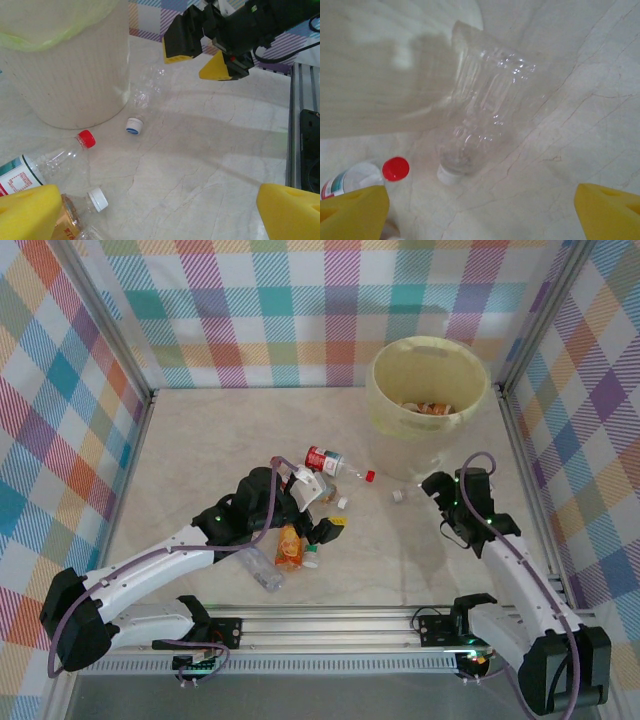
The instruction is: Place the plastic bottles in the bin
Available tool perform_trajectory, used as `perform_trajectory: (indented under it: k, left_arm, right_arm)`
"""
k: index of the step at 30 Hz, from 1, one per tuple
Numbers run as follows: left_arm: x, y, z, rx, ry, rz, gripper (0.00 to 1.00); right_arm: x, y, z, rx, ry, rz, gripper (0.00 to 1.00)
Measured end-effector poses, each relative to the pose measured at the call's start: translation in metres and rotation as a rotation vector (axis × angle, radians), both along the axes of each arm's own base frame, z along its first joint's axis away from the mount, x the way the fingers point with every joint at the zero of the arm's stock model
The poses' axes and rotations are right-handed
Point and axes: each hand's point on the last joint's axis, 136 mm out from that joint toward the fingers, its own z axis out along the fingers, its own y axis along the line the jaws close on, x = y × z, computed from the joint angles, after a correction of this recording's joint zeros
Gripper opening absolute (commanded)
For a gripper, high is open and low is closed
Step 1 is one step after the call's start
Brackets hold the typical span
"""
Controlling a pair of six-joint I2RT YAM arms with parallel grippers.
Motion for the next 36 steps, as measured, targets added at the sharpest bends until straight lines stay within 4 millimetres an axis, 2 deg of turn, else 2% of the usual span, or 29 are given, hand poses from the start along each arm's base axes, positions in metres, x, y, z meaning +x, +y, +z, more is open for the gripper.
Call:
perform_trajectory:
  k: [9,22,31,36]
  left_arm:
    - [0.000,-0.003,-0.006,0.001,0.031,-0.005,1.00]
    - [-0.005,-0.006,-0.009,-0.005,0.058,-0.035,1.00]
    - [-0.007,-0.008,-0.010,-0.006,0.067,-0.045,1.00]
    - [-0.007,-0.008,-0.010,-0.006,0.067,-0.047,1.00]
  right_arm:
    - [0.024,-0.012,-0.018,0.057,-0.010,-0.114,0.94]
    - [0.051,-0.018,-0.043,0.119,-0.011,-0.187,0.93]
    - [0.063,-0.016,-0.056,0.150,-0.006,-0.185,0.87]
    - [0.066,-0.015,-0.072,0.164,0.026,-0.186,0.82]
